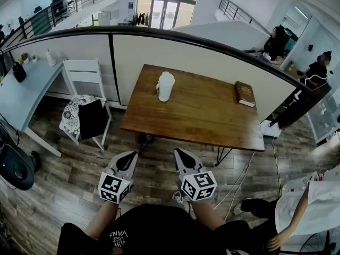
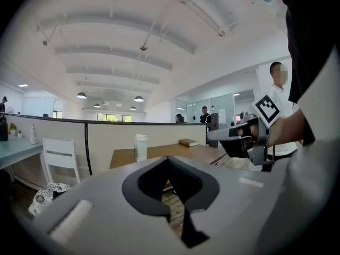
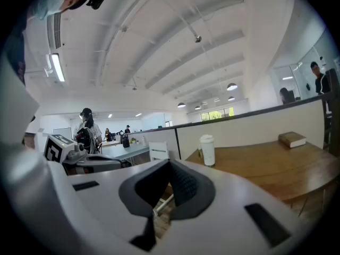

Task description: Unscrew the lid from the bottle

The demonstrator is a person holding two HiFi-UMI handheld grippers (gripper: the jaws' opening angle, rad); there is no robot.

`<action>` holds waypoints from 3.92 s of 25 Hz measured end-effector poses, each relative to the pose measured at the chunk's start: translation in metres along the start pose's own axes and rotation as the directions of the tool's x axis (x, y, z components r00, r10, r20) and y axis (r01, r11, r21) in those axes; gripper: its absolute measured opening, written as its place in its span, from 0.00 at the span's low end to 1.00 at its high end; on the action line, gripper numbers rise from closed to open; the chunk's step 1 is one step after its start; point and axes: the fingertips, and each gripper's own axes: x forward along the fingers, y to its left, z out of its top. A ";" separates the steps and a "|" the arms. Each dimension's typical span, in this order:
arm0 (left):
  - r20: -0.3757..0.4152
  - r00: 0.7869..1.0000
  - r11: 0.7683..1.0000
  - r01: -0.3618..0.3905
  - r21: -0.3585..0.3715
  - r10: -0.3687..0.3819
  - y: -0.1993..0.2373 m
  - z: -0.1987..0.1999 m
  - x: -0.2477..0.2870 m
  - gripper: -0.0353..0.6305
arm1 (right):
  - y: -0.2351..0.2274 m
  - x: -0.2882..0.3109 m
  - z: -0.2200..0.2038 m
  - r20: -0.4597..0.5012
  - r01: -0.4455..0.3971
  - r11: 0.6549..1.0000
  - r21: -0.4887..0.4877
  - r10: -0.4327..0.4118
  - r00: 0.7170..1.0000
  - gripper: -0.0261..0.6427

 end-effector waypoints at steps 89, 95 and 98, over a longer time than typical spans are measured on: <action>-0.168 0.968 0.982 0.178 -0.059 -0.186 0.165 -0.050 0.435 0.66 | -0.223 0.307 0.041 -0.063 -0.065 0.997 0.045 0.067 0.996 0.44; -0.152 0.973 0.985 0.170 -0.042 -0.175 0.168 -0.052 0.449 0.66 | -0.219 0.335 0.045 -0.071 -0.189 0.980 -0.065 0.185 0.980 0.47; -0.141 0.973 0.983 0.182 -0.037 -0.185 0.167 -0.050 0.453 0.66 | -0.211 0.348 0.045 -0.088 -0.256 0.954 -0.156 0.245 0.965 0.48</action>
